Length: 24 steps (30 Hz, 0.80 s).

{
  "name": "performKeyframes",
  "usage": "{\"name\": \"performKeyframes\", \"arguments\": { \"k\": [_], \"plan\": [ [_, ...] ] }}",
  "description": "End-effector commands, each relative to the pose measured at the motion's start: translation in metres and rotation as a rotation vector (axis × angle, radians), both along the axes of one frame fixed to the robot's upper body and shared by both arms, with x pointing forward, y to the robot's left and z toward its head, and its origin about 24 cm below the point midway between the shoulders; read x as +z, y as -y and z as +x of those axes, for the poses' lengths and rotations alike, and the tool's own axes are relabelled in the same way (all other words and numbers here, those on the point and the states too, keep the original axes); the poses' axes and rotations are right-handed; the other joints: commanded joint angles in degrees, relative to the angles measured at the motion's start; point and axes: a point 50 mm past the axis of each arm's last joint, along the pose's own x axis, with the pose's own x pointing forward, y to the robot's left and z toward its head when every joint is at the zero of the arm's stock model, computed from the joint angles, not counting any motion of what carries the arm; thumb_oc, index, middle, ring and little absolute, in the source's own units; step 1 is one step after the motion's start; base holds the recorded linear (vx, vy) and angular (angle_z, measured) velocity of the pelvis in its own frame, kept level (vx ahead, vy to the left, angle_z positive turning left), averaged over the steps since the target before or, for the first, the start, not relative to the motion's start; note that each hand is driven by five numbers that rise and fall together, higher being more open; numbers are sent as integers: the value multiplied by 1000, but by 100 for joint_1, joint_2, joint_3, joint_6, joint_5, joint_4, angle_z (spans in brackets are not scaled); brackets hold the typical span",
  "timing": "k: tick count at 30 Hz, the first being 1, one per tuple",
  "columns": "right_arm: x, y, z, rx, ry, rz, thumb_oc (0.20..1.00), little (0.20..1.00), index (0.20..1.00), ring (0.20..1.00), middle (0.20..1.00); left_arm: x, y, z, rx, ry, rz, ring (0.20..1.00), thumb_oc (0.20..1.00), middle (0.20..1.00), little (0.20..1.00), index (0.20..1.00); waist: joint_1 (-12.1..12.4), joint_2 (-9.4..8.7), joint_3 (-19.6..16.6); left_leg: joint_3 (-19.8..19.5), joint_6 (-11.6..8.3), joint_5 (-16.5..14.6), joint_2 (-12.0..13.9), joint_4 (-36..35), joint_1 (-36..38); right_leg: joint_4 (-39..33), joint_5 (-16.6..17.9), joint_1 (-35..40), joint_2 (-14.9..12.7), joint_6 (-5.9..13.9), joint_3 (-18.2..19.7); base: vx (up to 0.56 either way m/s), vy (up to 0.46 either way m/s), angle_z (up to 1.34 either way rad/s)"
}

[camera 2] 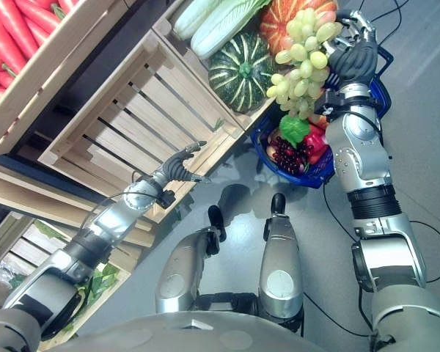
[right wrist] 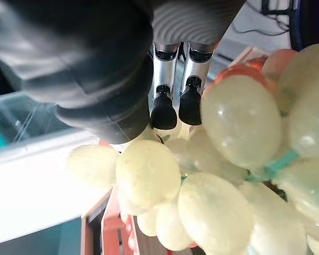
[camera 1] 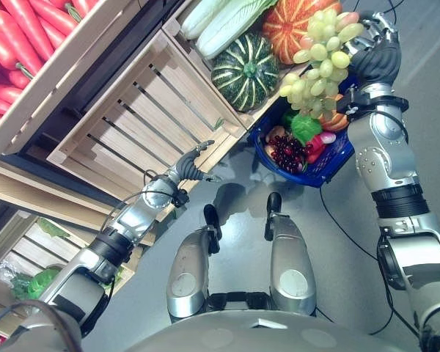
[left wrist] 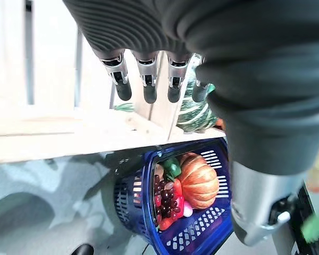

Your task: Pick up fruits and vegetables into the basket

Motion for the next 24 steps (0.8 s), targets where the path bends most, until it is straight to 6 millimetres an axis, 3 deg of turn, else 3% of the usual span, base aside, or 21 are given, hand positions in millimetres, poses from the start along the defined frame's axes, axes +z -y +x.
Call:
{"name": "performKeyframes", "arguments": {
  "k": [1,7,16,20,21,24],
  "plan": [
    [45,13,-19,6,234,19,200,200,200,200,200,9,1,-7,23,54,-135,1000,1000,1000,1000,1000,-74,33,-134,44,109,-332,22,428,-39,227,-369,149,-41,143,23,-24,-4,-7],
    [24,37,-18,-78,154,78,200,200,200,200,200,-8,-8,-18,16,-57,-245,1000,1000,1000,1000,1000,-49,133,-134,114,122,-295,6,519,-434,456,-415,-297,-87,126,-23,-21,-12,-3],
    [-23,103,-18,-222,-11,311,200,200,200,200,200,-46,-16,-64,-119,-312,-373,1000,1000,1000,1000,1000,102,653,-134,211,123,-131,-107,557,-1328,1018,-544,-1418,-245,92,-75,-19,0,-1],
    [-33,127,-19,-268,-61,360,200,200,200,200,200,-58,-19,-81,-111,-363,-455,1000,1000,1000,1000,1000,216,846,-134,227,126,-103,-130,630,-1783,1270,-639,-1938,-231,43,-64,-5,-45,0],
    [-36,129,-19,-278,-79,360,200,200,200,200,200,-61,-19,-84,-108,-382,-466,1000,1000,1000,1000,1000,228,860,-134,170,85,-232,-148,682,-1728,1344,-783,-1889,-222,91,-7,45,-104,7],
    [-32,142,-17,-316,-116,376,200,200,200,200,200,-69,-15,-94,-110,-424,-514,1000,1000,1000,1000,1000,347,953,-134,185,99,-234,-146,792,-2182,1537,-843,-2340,-243,57,-48,-14,-136,4]
  ]
}}
